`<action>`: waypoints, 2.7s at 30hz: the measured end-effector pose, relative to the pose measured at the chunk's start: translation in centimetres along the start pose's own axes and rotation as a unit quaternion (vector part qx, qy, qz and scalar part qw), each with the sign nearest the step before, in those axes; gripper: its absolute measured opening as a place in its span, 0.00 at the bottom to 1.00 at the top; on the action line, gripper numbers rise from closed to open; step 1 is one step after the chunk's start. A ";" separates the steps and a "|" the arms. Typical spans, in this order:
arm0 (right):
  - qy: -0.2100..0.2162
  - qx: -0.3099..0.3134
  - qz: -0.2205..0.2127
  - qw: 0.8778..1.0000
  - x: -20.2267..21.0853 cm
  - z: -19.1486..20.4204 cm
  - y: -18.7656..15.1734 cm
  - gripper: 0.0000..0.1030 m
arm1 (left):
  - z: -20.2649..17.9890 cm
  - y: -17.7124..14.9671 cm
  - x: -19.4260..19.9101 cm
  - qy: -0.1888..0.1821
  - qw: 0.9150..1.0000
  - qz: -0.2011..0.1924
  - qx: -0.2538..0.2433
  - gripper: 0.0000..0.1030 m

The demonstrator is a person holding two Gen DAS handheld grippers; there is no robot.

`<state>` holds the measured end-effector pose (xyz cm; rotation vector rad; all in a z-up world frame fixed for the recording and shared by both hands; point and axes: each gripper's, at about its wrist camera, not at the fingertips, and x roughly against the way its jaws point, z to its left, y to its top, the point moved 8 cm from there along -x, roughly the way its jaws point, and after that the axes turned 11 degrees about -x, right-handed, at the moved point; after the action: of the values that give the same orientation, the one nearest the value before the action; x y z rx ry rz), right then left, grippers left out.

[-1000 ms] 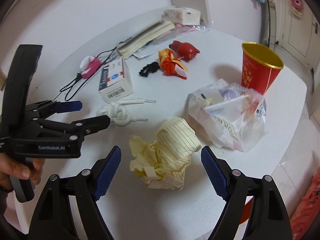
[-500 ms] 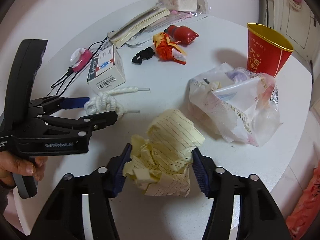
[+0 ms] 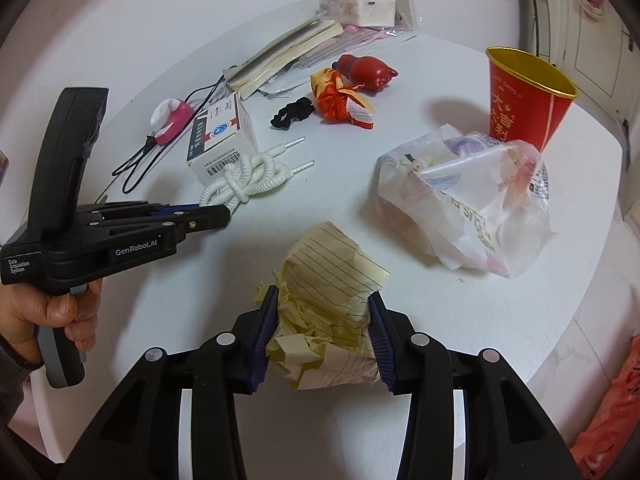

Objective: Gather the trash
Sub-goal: 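Carry the cord and yellow paper over the orange bucket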

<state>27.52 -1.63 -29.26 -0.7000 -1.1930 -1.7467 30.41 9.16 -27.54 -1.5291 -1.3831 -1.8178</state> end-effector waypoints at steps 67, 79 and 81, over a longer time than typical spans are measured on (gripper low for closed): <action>-0.087 -0.241 -0.041 0.966 11.2 -32.0 -11.7 0.39 | -35.4 -0.6 -13.4 -0.156 0.968 0.107 -0.165 0.16; -0.104 -0.274 -0.012 0.956 5.0 -37.0 -15.0 0.39 | -36.4 -3.5 -21.3 -0.171 0.957 0.175 -0.156 0.16; -0.106 -0.275 -0.008 0.955 4.4 -37.5 -15.5 0.39 | -37.0 -3.7 -21.9 -0.171 0.955 0.178 -0.164 0.21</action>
<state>12.72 -35.54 -46.44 -1.2333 -0.8393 -2.0782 15.65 -27.02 -45.81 -2.1860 -0.8764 -1.6648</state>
